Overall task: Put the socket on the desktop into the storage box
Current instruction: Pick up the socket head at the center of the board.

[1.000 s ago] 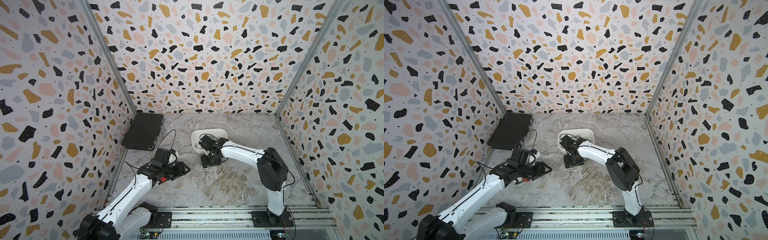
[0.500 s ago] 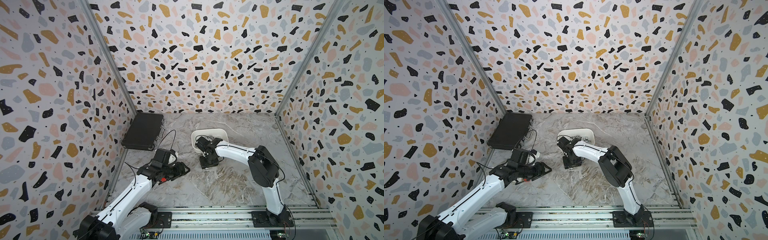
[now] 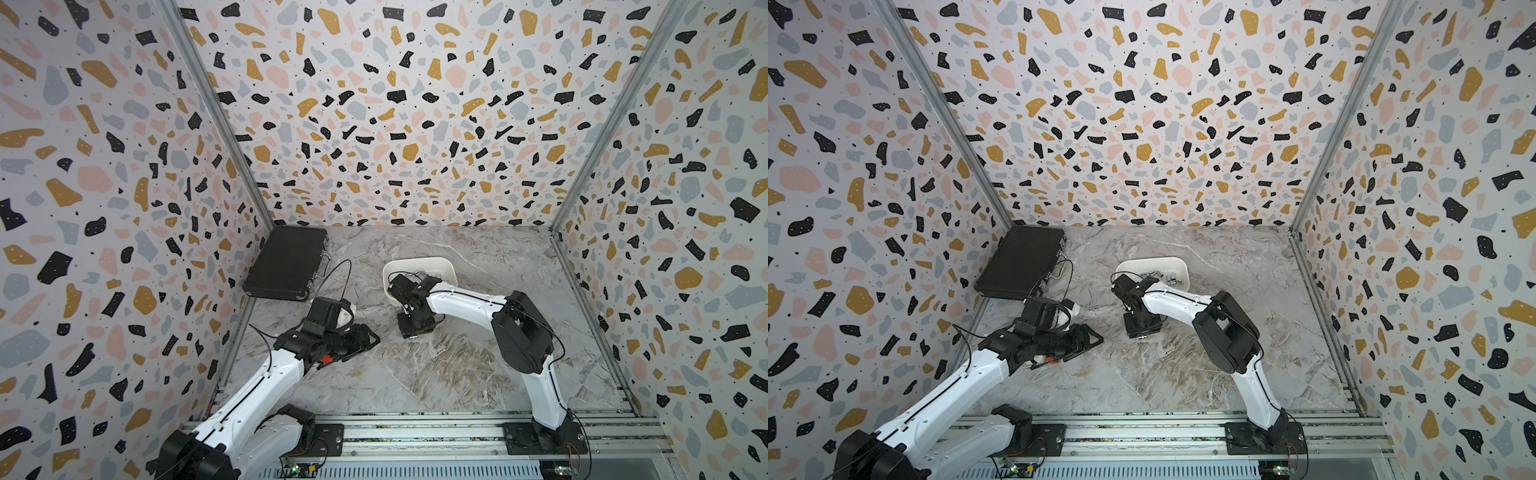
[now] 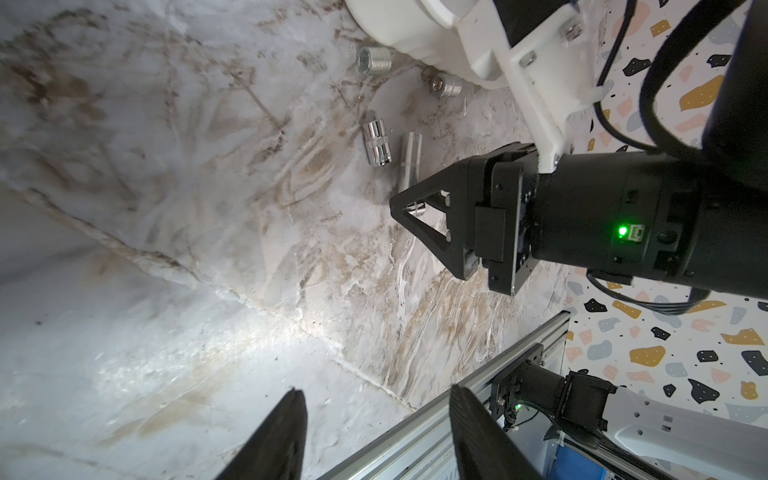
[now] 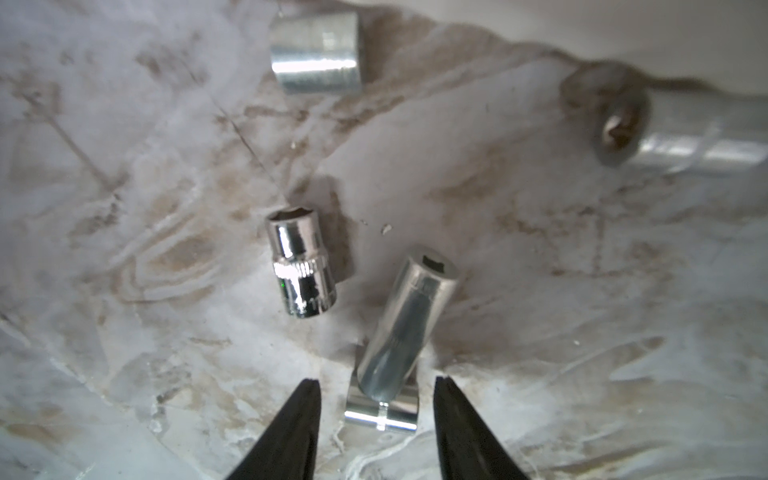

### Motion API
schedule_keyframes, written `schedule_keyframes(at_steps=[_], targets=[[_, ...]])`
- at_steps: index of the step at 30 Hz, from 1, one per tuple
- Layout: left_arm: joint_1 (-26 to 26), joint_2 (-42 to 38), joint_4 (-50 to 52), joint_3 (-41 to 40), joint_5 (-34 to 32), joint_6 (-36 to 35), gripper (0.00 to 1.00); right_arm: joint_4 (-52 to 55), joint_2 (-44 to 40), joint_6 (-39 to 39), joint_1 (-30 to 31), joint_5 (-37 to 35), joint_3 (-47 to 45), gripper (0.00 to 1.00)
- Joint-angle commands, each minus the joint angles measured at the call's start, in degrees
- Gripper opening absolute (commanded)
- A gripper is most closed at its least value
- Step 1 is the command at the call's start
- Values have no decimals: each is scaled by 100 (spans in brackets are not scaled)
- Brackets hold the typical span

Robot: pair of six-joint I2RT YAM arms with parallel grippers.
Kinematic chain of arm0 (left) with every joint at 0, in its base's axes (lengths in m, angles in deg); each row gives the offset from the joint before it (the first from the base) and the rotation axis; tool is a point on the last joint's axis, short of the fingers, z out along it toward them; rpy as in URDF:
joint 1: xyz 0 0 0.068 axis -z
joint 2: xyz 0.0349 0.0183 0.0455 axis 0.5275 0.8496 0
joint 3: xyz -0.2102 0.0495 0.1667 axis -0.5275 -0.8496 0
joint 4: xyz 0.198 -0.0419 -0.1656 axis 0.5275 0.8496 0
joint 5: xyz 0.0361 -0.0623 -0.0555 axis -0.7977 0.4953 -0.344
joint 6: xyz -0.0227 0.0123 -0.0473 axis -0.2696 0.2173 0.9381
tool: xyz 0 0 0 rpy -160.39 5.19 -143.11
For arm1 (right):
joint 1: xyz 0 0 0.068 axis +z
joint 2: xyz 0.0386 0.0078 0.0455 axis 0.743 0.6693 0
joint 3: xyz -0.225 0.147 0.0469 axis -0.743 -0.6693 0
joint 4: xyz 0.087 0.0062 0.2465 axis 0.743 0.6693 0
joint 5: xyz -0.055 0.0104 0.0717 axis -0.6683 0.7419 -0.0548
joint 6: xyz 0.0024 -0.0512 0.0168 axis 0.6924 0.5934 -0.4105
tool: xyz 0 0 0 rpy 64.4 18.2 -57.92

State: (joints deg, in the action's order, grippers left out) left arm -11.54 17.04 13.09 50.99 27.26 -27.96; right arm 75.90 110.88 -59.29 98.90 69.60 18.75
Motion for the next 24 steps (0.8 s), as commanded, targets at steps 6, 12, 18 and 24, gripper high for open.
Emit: schedule_keyframes(at_steps=[6, 12, 18, 24], targets=[[-52, -61, -138, -88, 23, 18, 59, 303, 111, -66, 107, -106, 117, 45], [-60, -84, -121, -101, 27, 25, 59, 330, 98, -99, 125, -140, 75, 40], [-74, -113, -120, -119, 0, 31, 59, 342, 87, -106, 132, -169, 1, 35], [-78, -116, -119, -124, 0, 41, 59, 278, -16, -108, 131, -160, -81, 30]])
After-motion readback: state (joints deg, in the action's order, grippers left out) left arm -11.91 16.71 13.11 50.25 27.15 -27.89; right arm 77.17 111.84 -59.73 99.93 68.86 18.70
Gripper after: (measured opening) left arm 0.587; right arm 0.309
